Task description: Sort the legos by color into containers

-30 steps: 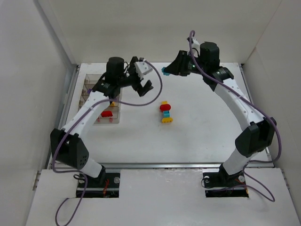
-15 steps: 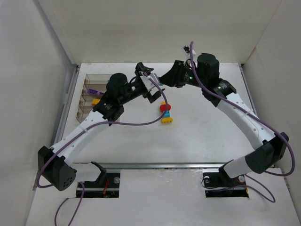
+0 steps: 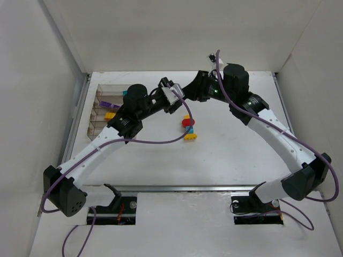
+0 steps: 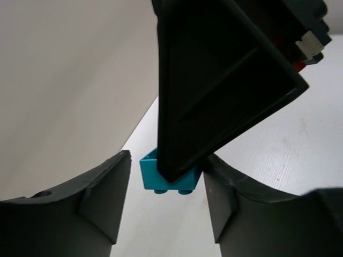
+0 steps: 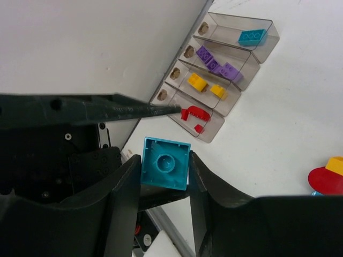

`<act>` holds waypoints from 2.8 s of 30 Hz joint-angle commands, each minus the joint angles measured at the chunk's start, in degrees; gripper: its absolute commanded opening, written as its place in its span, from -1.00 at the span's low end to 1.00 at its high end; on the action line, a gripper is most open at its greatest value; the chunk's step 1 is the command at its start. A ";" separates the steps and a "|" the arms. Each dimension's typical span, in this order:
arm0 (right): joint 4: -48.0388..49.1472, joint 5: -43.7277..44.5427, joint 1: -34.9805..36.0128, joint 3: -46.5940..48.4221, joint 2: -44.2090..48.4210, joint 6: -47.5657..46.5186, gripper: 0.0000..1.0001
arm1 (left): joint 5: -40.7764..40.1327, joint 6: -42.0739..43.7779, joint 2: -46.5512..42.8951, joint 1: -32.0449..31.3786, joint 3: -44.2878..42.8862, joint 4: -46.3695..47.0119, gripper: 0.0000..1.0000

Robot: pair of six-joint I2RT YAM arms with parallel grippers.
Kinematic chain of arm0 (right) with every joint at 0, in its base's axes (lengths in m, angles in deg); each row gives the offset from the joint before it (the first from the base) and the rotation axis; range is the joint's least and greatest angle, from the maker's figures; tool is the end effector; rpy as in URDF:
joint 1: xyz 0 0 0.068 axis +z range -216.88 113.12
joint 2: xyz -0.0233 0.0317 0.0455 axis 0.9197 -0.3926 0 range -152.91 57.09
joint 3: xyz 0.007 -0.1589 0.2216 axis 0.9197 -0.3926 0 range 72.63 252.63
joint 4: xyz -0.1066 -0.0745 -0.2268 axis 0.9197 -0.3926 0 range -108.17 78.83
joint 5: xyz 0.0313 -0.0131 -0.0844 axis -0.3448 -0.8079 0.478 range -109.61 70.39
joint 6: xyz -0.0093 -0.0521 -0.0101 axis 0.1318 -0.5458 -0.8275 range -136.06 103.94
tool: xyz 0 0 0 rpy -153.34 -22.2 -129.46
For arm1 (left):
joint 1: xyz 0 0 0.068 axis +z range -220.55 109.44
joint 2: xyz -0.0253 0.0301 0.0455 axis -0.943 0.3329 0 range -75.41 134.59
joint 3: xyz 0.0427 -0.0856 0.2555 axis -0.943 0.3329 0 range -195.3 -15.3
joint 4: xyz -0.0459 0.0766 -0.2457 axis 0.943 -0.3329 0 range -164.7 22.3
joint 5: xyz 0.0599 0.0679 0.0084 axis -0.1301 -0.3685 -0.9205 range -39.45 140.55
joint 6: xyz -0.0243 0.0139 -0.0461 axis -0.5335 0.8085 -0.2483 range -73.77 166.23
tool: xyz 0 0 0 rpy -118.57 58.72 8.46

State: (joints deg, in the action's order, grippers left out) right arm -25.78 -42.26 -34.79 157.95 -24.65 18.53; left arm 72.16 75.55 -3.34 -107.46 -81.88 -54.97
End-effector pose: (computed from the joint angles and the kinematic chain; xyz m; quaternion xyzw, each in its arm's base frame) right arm 0.2704 0.1857 0.4296 -0.1084 0.7593 0.4693 0.4375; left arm 0.2277 -0.1874 0.4146 0.4725 0.4670 -0.1724 0.7272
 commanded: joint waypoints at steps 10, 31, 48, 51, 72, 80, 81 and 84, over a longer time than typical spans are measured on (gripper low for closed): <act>3.54 1.65 1.48 -0.06 2.02 0.66 -0.83 | -0.16 -0.84 -2.90 -0.18 -1.97 0.80 -0.82; -6.99 12.72 -6.26 3.26 -0.86 -3.55 1.00 | -8.25 -18.77 4.82 14.74 -4.68 -10.79 -1.00; -15.62 7.10 -10.29 19.97 -24.34 -8.31 1.00 | -5.33 -20.71 38.73 39.01 -28.14 -20.46 -1.00; -16.24 7.10 -10.92 21.37 -25.23 -8.84 1.00 | -6.75 -20.71 42.79 39.54 -31.14 -20.47 -1.00; -20.19 8.93 -12.06 26.83 -29.36 -10.07 1.00 | -7.28 -18.95 50.72 41.65 -38.09 -23.01 0.46; -26.58 21.31 -9.78 26.91 -26.46 -19.35 1.00 | -5.18 -19.48 42.20 41.12 -37.13 -20.64 0.46; -28.00 25.95 -7.68 27.44 -27.16 -21.04 1.00 | -5.17 -18.87 39.57 40.34 -37.12 -20.64 0.46; -32.22 28.63 -5.30 29.37 -28.92 -25.00 1.00 | -4.65 -15.36 35.78 38.14 -35.81 -23.97 0.46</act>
State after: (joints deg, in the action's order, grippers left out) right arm -53.21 -20.12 -44.01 183.07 -54.15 -0.35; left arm 65.34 57.32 42.58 -67.03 -117.84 -78.99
